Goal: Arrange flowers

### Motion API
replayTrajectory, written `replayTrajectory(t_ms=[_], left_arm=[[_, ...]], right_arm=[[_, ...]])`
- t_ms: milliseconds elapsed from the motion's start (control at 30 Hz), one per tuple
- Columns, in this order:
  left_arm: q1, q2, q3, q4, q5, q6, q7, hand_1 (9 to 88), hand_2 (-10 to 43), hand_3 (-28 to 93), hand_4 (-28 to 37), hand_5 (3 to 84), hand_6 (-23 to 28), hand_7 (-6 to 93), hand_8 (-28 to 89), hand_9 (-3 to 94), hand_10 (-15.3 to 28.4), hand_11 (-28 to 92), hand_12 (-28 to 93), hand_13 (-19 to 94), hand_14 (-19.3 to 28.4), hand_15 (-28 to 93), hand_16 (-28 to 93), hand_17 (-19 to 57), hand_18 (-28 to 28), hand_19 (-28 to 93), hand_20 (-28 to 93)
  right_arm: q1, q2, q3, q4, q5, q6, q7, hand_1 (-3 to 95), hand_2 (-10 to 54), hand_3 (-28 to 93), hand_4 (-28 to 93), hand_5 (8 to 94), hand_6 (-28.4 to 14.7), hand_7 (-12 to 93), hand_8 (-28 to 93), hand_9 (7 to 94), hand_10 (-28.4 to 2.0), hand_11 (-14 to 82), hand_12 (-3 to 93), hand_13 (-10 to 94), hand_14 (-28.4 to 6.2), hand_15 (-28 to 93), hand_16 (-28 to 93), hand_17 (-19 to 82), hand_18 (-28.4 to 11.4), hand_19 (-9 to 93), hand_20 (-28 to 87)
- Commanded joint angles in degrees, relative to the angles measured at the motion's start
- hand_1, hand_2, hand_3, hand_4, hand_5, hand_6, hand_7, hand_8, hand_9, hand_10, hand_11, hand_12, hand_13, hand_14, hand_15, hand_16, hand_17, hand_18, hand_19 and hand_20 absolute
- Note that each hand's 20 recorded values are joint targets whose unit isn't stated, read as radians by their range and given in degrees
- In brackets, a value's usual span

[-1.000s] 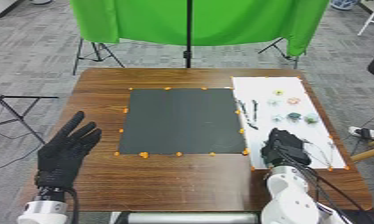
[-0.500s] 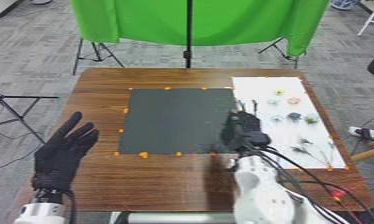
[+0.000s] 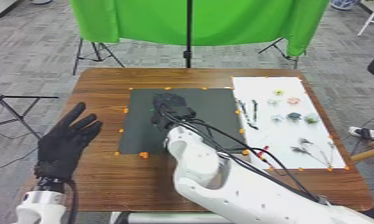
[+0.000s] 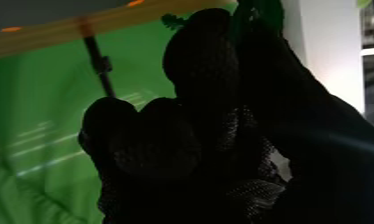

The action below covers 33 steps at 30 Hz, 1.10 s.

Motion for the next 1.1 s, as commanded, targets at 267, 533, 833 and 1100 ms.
replayTrajectory(t_ms=[267,533,833,1100], left_arm=[[-5.13,2.92,2.34,1.56,-0.75,-0.46,0.3,23.5,2.8,82,-25.5,37.3,6.8,11.1,-9,34.7,19.9,22,12,22,27.3,49,-7,-11.5,28.3,51,15],[-7.72,2.49,3.5,2.71,-0.28,-1.5,-1.31,23.5,2.8,82,-25.2,37.3,6.9,11.0,-9,34.7,19.9,22,12,22,27.3,49,-7,-11.4,28.2,52,15],[-6.49,1.52,2.52,2.27,0.43,-1.86,-2.76,23.6,2.9,82,-24.9,37.4,7.0,11.0,-9,34.7,19.9,22,12,22,27.3,49,-7,-11.4,28.0,52,15],[-0.41,2.53,0.4,0.12,-1.17,0.46,-0.38,23.6,3.0,82,-24.5,37.4,7.1,11.1,-9,34.7,19.9,22,12,22,27.3,49,-7,-11.4,27.9,51,15]], right_arm=[[3.44,-4.38,-4.32,5.87,9.14,-10.18,5.28,53.8,-9.5,71,-28,90.7,-3.2,22,10,93.6,-11.2,44.0,21.4,87,-6.5,72,22,55,-21.2,93,43],[4.32,-4.32,-6.21,5.71,10.61,-10.32,6.27,50.2,-9.5,70,-28,91.8,-2.2,21,9,93.7,-11.0,45.7,21.4,87,-7.0,73,22,55,-22.0,93,45],[3.43,-4.66,-4.79,5.58,10.9,-10.87,6.33,40.2,0.7,71,-28,93.1,-0.5,16,-13,93.7,-11.3,46.2,20.2,87,-7.8,73,23,55,-22.5,93,46],[4.3,-1.56,-6.39,3.09,4.14,-8.25,5.58,32.4,-5.1,72,-26,93.2,-1.6,17,-12,93.7,-11.6,45.1,20.3,87,-8.3,74,22,55,-23.3,93,46]])
